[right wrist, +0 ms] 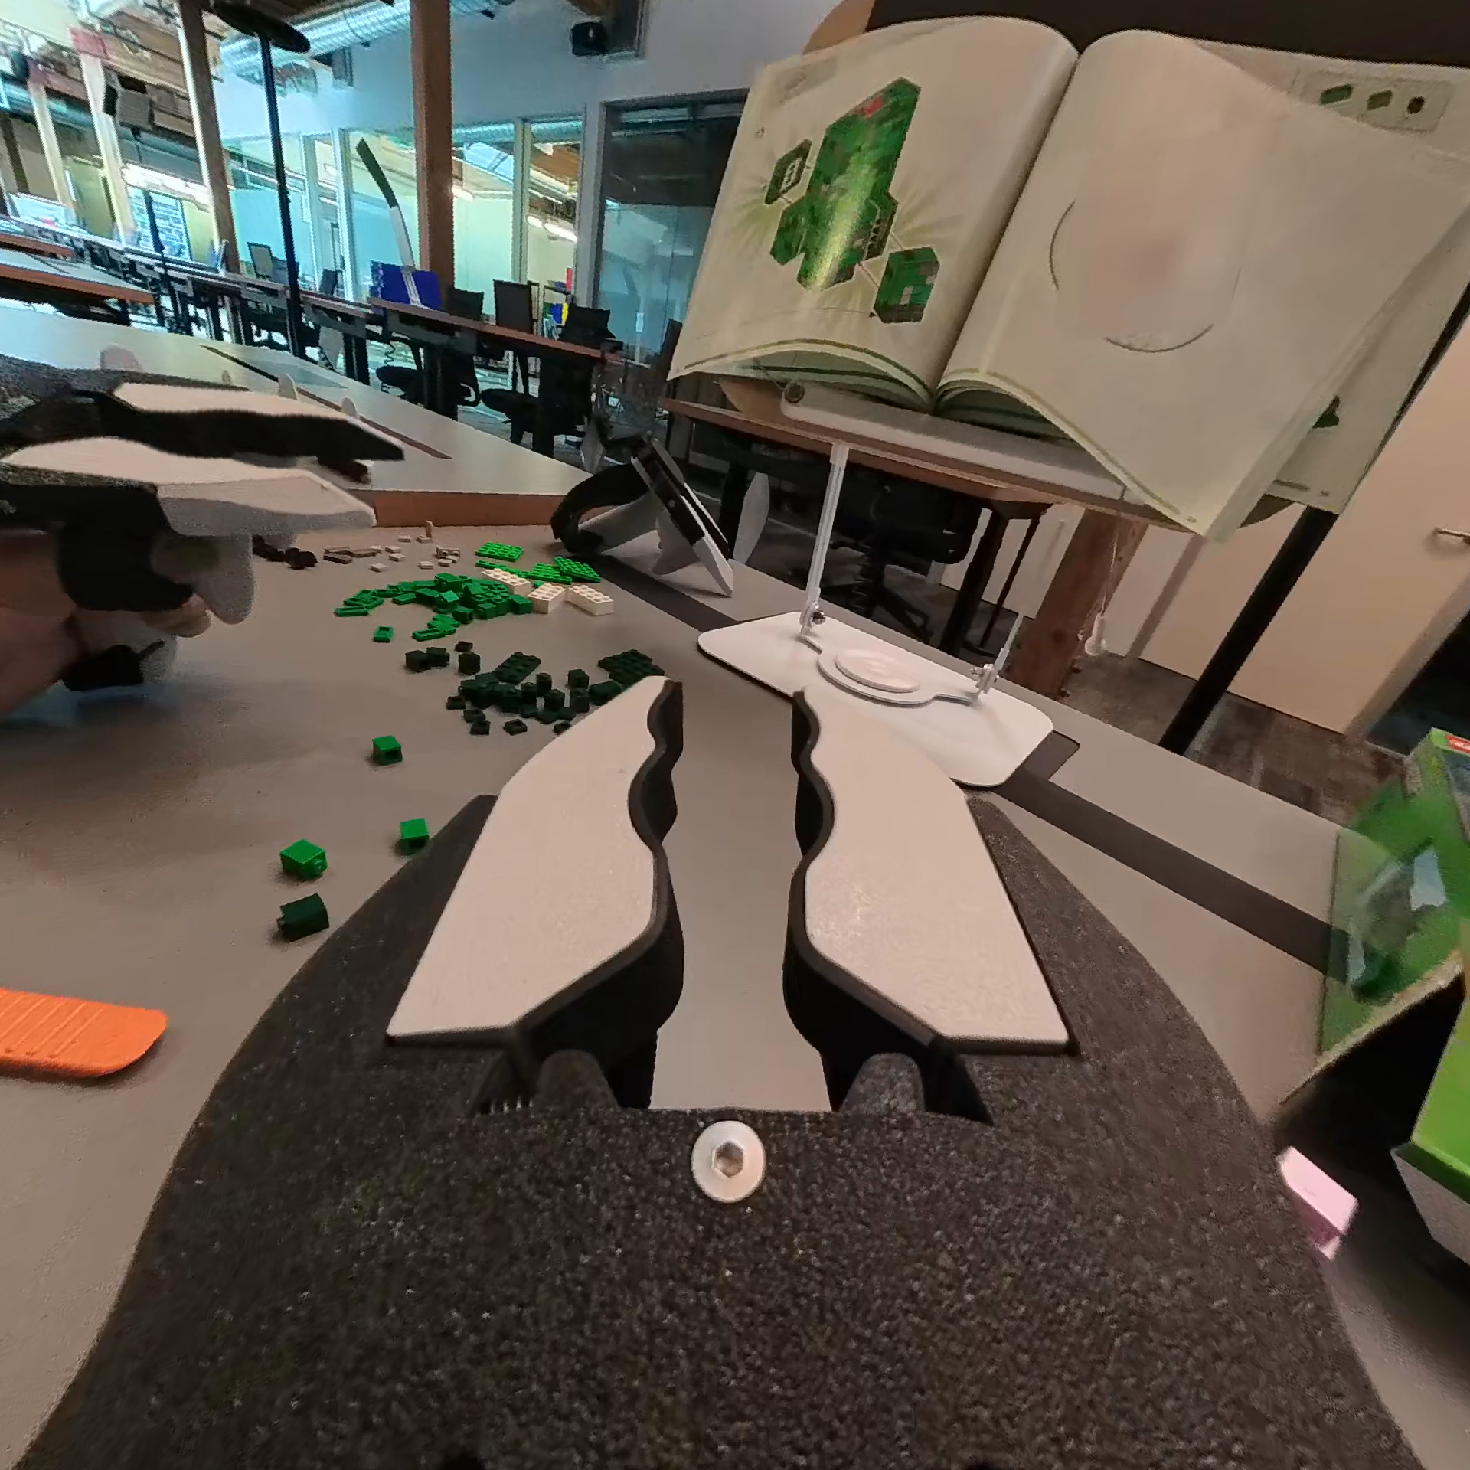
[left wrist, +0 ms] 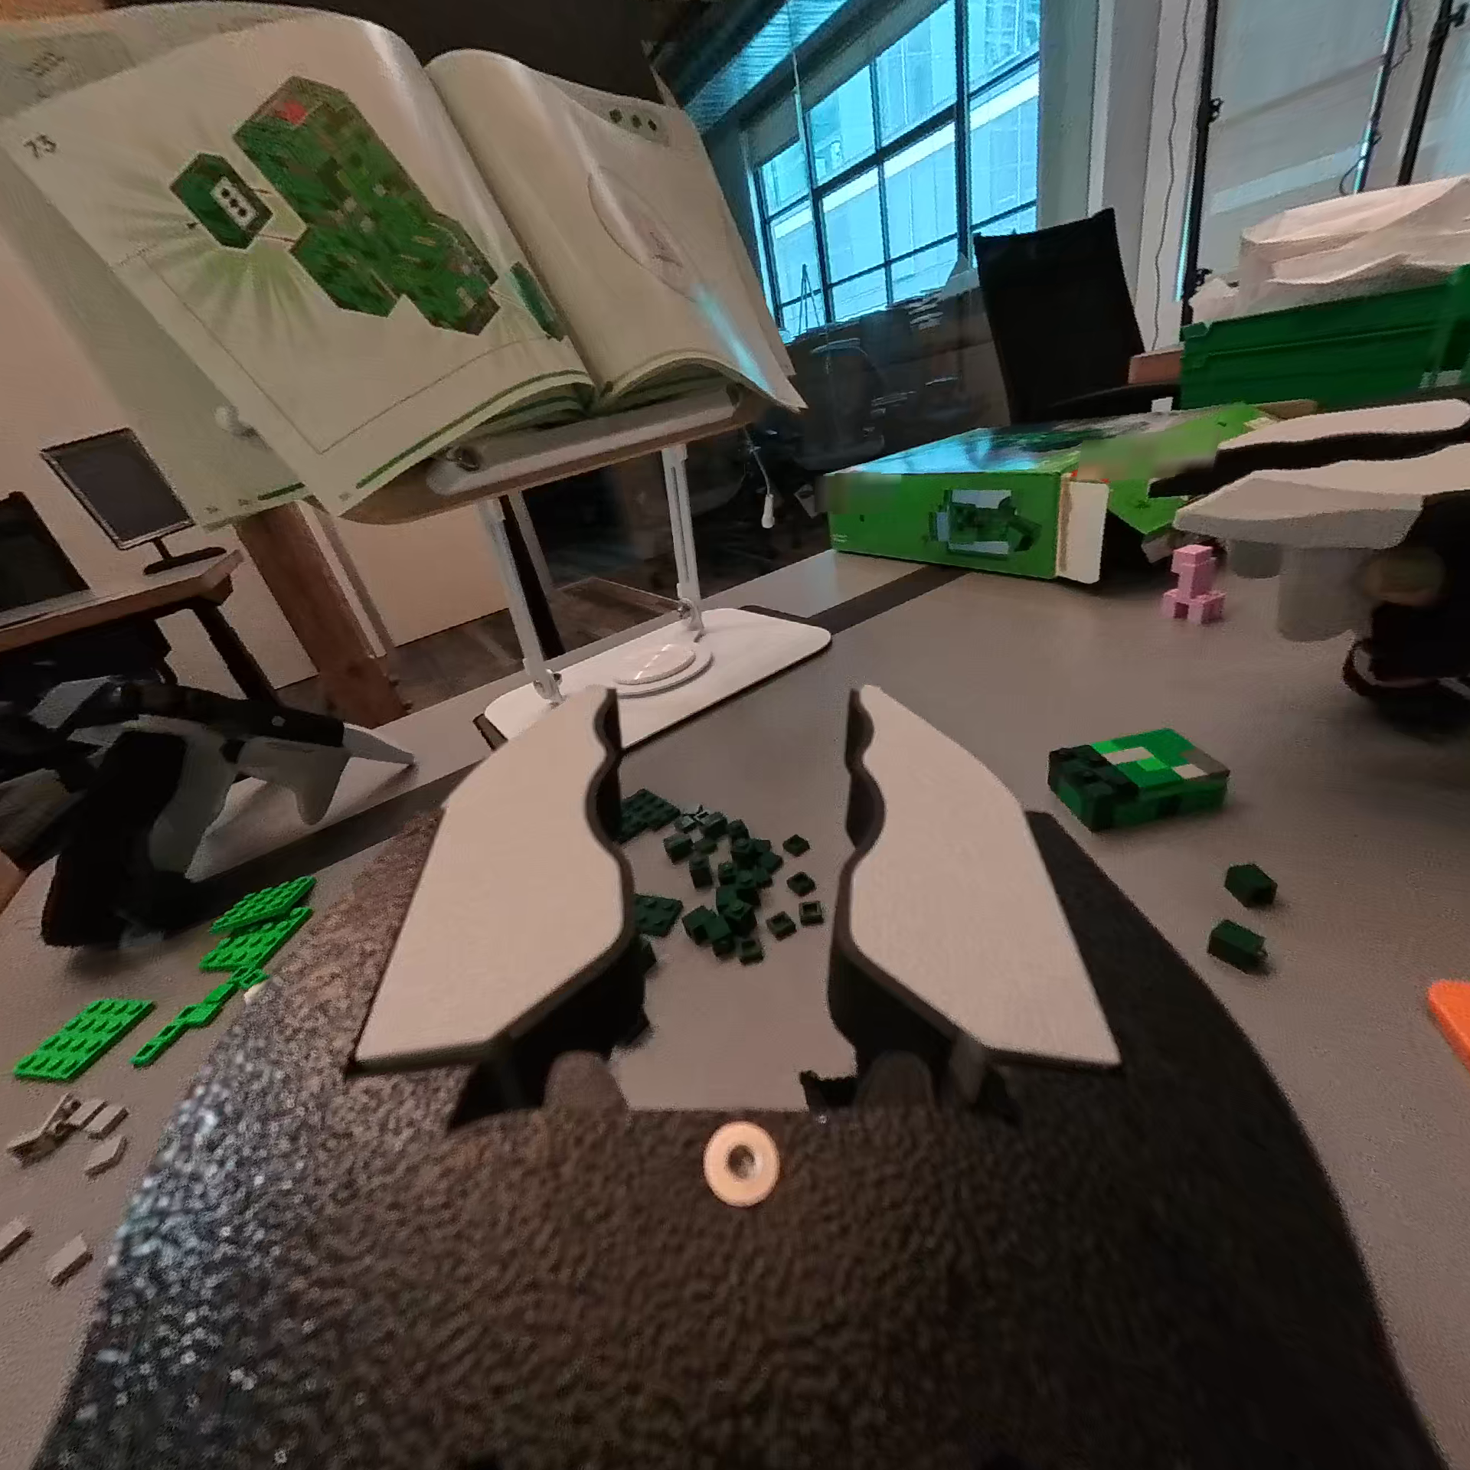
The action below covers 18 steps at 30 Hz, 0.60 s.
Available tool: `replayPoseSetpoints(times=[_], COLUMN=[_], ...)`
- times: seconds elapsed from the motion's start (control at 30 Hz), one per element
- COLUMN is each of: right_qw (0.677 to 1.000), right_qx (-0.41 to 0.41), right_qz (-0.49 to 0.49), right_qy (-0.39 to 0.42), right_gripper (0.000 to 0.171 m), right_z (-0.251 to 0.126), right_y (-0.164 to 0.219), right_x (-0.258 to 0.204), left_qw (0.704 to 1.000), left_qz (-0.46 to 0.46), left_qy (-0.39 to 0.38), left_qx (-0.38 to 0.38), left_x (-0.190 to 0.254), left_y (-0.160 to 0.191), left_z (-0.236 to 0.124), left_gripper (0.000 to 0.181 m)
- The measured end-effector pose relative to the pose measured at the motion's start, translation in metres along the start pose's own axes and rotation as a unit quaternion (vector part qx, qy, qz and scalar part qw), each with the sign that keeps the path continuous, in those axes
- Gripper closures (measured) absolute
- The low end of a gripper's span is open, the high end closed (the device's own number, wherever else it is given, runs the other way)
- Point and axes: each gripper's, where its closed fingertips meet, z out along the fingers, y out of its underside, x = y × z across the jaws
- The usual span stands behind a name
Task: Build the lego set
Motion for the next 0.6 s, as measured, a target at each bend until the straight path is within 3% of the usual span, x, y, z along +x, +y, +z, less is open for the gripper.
replayPoseSetpoints(times=[0.6], right_qw=[1.000], right_qx=[0.021], right_qz=[0.006], right_qy=[-0.006], right_gripper=[0.158], right_z=[-0.001], right_y=[-0.004], right_x=[0.001], left_qw=[0.999], left_qz=[0.009], left_qy=[0.047], left_qx=[-0.004], left_x=[0.017], left_y=[0.002], left_z=[0.000], left_gripper=[0.139])
